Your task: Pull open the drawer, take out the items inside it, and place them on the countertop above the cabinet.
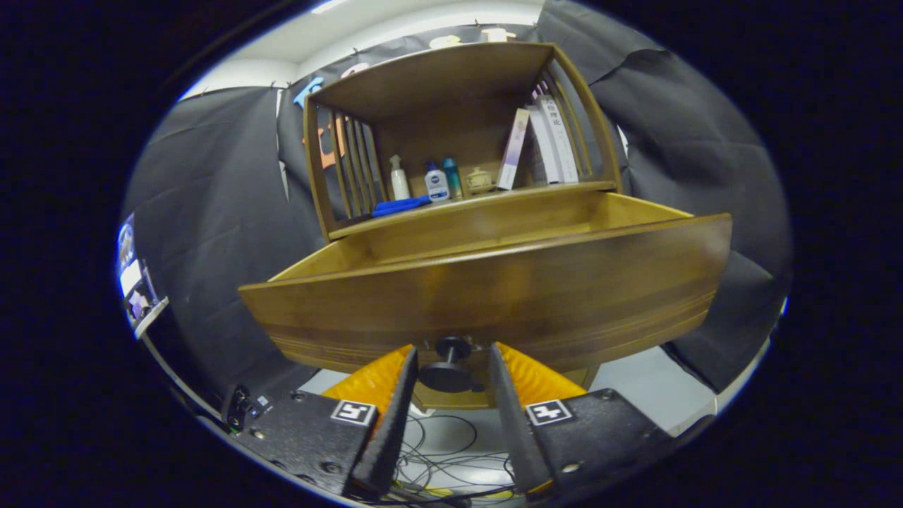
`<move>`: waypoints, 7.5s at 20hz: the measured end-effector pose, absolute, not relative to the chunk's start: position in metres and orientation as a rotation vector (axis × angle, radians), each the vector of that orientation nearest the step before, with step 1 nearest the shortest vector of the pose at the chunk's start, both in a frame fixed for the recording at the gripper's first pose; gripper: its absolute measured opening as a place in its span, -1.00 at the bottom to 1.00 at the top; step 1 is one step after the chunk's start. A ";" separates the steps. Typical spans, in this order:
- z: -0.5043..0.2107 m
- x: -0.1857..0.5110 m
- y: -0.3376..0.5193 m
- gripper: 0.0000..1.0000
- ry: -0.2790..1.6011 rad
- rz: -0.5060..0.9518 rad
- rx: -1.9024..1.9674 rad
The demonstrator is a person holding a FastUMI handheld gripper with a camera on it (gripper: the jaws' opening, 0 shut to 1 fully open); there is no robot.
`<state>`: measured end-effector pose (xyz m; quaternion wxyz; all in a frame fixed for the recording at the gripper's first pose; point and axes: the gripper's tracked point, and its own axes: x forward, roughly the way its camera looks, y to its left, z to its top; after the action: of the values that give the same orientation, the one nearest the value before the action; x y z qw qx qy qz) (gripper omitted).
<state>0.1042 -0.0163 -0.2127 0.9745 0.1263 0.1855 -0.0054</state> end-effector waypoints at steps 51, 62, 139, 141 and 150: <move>-0.256 0.258 -0.032 0.00 1.304 -0.201 0.230; -0.178 0.249 -0.027 -0.11 1.143 -0.104 0.244; 0.012 0.206 0.009 0.99 0.296 -0.016 0.016; 0.015 0.187 0.007 0.99 0.244 -0.033 0.017; -0.054 0.135 0.013 1.00 0.150 -0.087 0.041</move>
<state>0.1354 0.0127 -0.0542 0.9960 0.0207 0.0751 -0.0434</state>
